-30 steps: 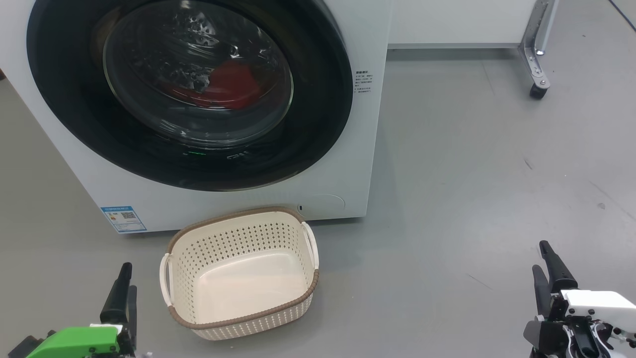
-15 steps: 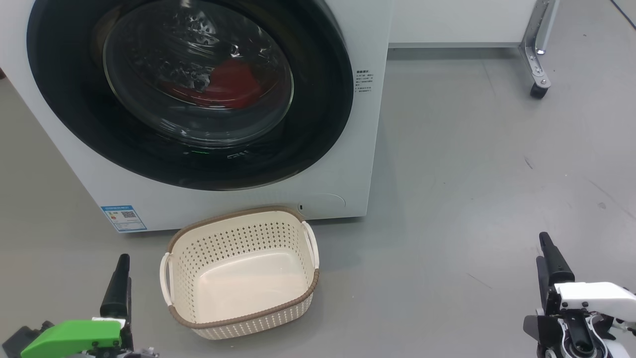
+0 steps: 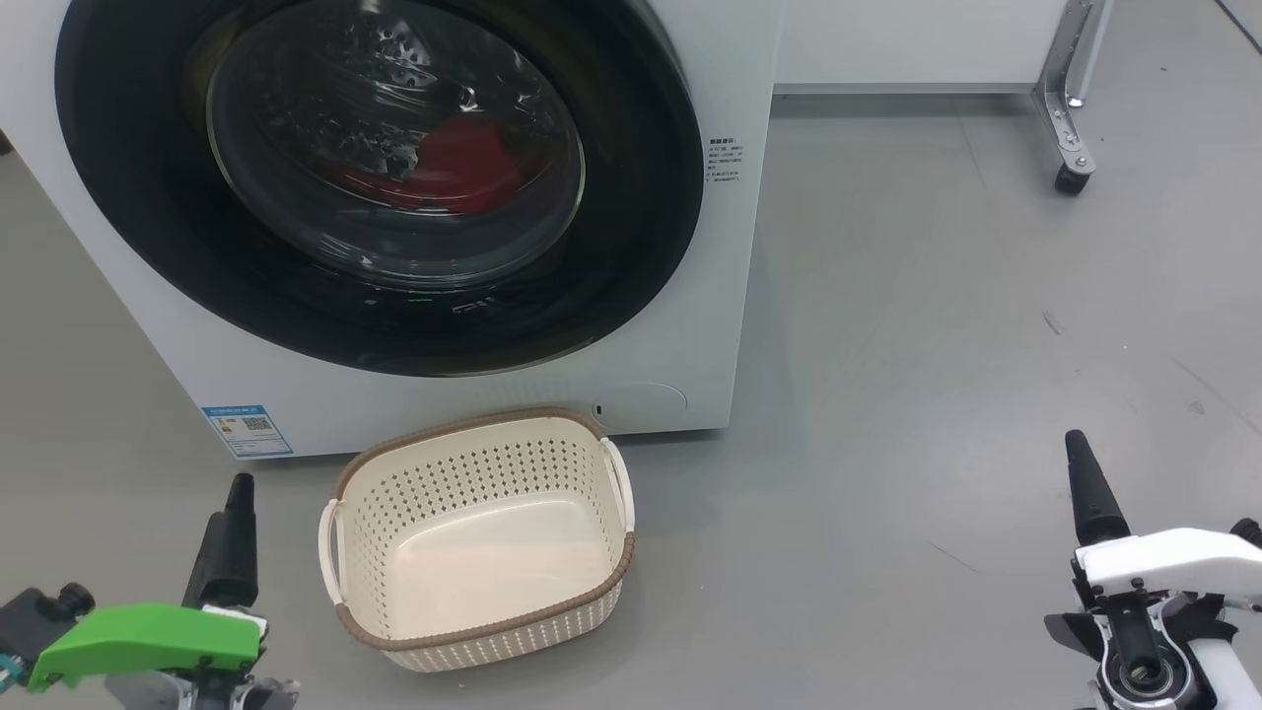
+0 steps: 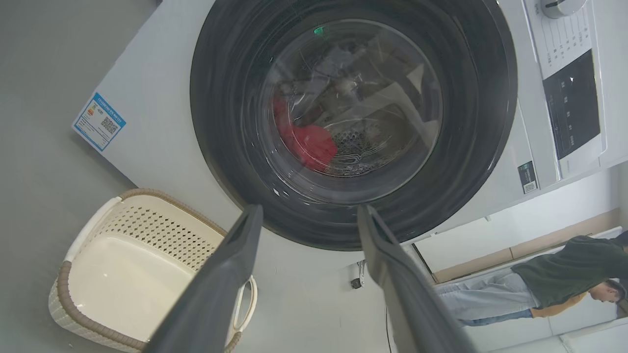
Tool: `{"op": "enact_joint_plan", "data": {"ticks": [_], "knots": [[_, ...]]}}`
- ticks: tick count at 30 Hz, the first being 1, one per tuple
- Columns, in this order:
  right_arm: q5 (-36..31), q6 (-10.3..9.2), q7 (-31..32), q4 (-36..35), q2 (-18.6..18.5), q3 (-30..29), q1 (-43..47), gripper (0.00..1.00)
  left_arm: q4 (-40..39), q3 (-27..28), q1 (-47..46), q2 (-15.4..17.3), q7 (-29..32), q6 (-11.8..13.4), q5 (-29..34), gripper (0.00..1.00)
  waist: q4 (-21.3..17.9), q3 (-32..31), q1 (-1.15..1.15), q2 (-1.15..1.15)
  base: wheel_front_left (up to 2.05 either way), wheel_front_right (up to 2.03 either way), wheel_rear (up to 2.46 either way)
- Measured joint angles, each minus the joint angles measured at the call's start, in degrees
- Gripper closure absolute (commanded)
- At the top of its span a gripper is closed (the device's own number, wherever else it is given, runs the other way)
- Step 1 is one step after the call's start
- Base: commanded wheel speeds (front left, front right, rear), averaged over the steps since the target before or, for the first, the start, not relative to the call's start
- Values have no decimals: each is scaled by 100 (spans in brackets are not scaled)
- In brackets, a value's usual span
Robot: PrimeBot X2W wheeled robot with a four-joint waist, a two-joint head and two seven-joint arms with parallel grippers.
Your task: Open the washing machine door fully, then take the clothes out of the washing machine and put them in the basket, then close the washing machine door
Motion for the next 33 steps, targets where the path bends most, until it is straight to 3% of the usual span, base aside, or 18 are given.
{"op": "enact_joint_plan", "data": {"ticks": [15,33], "knots": [[-1831,-250,-210,-124,-125,421,-122,0,-252,-423,-54,159,-245,213,1829,0,23,-36,0,0,0,0,0],[-3348,-412,-487,-15,-100,868,-122,0,-192,-910,-53,156,-536,483,3350,0,41,-79,0,0,0,0,0]]}}
